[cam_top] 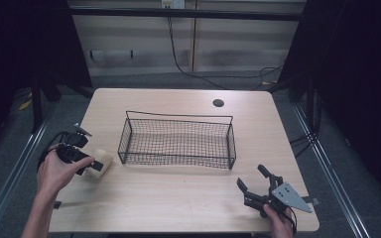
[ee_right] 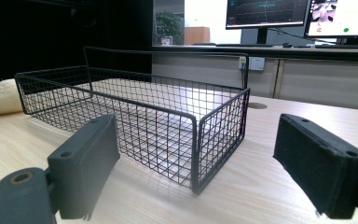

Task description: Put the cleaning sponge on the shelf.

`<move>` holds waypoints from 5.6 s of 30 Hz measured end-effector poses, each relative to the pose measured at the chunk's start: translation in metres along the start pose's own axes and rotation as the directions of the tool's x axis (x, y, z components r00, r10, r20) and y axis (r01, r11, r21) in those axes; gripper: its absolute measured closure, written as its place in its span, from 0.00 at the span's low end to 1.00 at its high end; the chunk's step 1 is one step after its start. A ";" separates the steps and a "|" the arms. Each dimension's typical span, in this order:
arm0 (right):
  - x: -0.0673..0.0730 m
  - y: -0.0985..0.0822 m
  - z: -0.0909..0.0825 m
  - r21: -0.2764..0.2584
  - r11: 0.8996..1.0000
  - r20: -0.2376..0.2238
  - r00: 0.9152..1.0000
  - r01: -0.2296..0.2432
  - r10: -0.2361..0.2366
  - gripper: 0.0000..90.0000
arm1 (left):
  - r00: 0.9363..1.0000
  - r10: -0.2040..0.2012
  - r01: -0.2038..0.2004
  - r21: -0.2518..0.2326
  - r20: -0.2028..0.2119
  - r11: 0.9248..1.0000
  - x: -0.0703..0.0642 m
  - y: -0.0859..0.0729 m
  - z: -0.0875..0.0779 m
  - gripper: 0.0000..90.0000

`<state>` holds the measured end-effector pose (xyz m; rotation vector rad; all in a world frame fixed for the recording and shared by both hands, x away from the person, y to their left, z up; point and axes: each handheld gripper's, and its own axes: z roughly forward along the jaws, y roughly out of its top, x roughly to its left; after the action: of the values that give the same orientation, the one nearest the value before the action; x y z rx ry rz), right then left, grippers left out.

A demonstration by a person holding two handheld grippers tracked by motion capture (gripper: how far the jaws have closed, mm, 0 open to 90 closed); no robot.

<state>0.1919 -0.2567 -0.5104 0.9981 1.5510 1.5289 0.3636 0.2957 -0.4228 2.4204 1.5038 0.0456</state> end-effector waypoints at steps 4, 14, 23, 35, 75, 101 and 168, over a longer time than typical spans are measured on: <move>0.000 0.000 0.000 0.002 1.000 -0.004 1.000 -0.003 0.003 0.15 | 1.000 -0.022 0.023 0.046 -0.005 0.999 0.005 -0.001 0.009 0.20; 0.000 0.000 0.000 -0.001 1.000 -0.001 1.000 0.000 0.000 0.15 | 1.000 -0.015 0.017 0.081 -0.018 0.997 0.006 0.003 0.026 0.18; 0.000 0.000 0.000 -0.002 1.000 -0.005 1.000 0.002 -0.002 0.15 | 0.999 0.013 -0.008 0.123 -0.037 0.992 0.002 0.007 0.037 0.21; 0.000 0.000 0.000 0.001 1.000 -0.004 1.000 0.003 -0.003 0.15 | 0.999 0.028 -0.024 0.127 -0.029 0.992 -0.001 0.006 0.038 0.35; 0.000 0.000 0.000 0.003 1.000 -0.009 1.000 0.001 -0.001 0.14 | 0.999 0.027 -0.030 0.077 0.041 0.997 -0.009 -0.006 0.004 0.35; 0.000 0.000 0.000 0.001 1.000 -0.005 1.000 0.002 -0.002 0.14 | 0.995 0.036 -0.040 0.046 0.089 0.998 -0.015 -0.004 -0.029 0.35; 0.000 0.000 0.000 0.002 1.000 -0.007 1.000 -0.001 0.001 0.15 | 0.983 0.046 -0.043 -0.019 0.180 0.999 -0.068 0.082 -0.074 0.35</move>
<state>0.1922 -0.2569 -0.5103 0.9960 1.5568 1.5331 0.3908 0.2189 -0.3226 2.3748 1.3647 -0.1485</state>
